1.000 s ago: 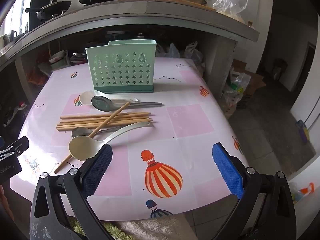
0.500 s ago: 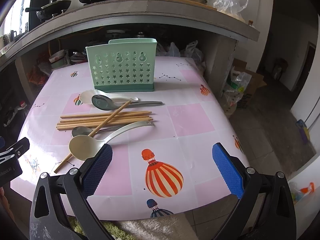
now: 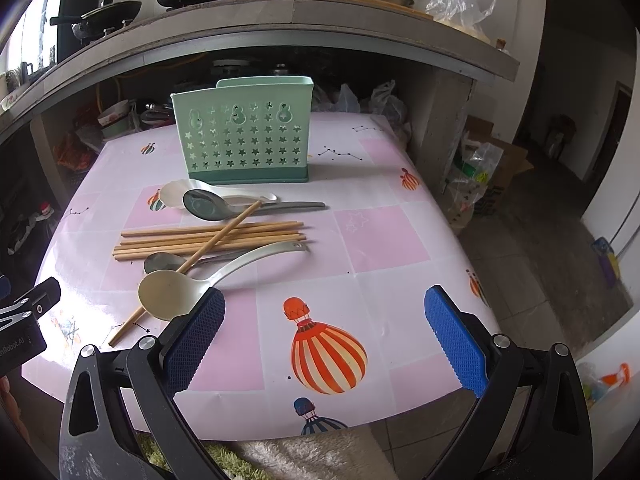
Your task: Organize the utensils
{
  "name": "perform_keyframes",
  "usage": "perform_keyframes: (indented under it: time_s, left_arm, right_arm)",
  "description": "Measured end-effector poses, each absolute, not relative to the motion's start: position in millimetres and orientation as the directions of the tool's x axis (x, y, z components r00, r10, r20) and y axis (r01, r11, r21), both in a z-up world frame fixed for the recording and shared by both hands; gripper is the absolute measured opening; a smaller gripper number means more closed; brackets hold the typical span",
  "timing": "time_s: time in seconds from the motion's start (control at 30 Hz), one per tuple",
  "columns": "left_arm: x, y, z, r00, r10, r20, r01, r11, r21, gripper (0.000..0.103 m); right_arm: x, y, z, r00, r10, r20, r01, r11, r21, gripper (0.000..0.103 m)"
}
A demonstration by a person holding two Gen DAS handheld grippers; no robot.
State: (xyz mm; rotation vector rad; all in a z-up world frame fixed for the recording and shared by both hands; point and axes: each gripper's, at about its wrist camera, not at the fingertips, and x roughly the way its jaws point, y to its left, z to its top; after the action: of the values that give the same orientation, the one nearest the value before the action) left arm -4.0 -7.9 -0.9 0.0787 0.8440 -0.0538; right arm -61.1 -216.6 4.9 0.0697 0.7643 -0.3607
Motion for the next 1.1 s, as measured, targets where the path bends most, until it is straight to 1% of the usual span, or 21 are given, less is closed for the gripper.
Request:
perform_keyframes:
  time_s: [1.1]
  left_arm:
    - [-3.2,-4.0,-8.2,0.647,-0.015,-0.762,0.085,0.995,0.053,0.097]
  right_arm:
    - [-61.5,-213.5,3.2,0.659,-0.283,-0.696,0.339,0.939,-0.061,0.095]
